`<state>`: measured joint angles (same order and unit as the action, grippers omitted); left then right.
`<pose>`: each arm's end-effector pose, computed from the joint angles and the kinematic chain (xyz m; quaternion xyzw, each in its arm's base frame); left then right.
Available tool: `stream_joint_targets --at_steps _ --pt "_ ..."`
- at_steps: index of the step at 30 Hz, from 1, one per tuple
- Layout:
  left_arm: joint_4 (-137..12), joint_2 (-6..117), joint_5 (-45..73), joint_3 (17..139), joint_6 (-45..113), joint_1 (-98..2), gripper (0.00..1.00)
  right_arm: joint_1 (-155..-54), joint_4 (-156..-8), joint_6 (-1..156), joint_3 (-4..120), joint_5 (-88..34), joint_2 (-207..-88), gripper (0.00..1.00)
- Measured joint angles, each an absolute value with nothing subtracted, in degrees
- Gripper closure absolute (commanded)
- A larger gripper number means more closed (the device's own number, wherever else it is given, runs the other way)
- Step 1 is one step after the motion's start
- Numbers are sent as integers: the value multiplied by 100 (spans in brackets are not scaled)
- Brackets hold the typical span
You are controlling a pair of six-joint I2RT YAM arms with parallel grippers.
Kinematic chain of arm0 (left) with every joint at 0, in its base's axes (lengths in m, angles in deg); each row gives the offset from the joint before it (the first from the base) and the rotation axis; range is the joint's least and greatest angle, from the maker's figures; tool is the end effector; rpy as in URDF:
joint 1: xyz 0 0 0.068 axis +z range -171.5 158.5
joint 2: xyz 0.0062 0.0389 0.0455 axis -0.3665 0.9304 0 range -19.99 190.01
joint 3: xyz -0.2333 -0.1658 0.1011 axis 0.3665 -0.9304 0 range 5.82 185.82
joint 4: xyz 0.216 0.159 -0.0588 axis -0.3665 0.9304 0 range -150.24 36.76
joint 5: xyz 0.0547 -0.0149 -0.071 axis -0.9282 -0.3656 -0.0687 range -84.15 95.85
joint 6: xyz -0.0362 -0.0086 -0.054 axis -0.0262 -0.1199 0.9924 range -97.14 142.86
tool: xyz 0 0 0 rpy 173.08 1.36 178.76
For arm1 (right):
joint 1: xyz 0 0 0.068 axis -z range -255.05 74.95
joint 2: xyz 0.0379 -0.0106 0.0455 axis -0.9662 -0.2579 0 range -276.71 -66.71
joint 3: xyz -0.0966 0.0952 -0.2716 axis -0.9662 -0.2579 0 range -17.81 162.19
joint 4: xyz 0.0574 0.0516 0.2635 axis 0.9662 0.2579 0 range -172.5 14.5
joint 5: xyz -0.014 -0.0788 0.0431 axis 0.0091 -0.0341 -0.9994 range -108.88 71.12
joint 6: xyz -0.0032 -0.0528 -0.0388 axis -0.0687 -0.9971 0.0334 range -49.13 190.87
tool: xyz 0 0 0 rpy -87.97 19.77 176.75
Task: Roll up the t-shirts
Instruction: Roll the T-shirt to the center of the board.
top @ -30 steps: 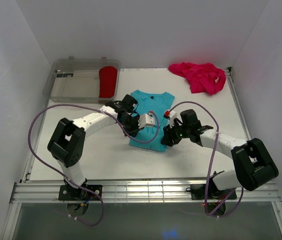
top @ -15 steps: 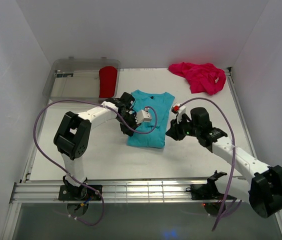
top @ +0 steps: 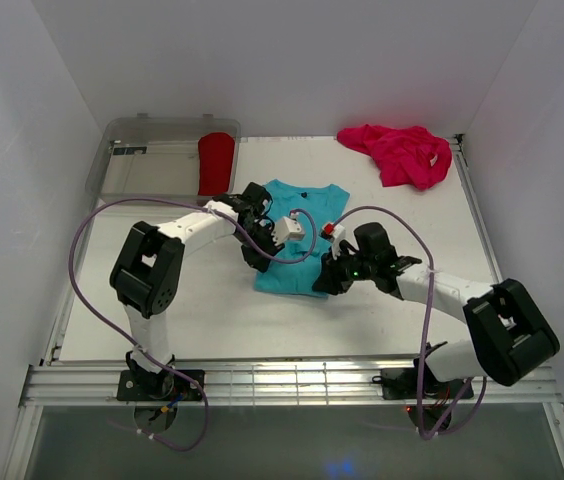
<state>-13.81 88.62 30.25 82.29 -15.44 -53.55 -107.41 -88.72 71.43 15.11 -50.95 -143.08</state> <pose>0.3189 -0.2248 0.1881 0.5775 0.7829 -0.2046 0.1085 0.2162 0.1694 0.1951 -0.3539 0.7944 0.3584 0.3395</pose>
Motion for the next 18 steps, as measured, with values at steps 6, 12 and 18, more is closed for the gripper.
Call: stream_joint_targets --at_steps 6,12,18 --pt "-1394 8865 2938 8238 -1529 -5353 58 -10702 -8867 7552 1732 -4857 -14754 75" --pt "-1278 8862 2704 8450 -1614 -5349 50 -10575 -8880 7799 1734 -4649 -14752 74" --pt "-966 8587 2958 8954 -1676 -5287 48 -10538 -8850 7845 1918 -4588 -15093 74"
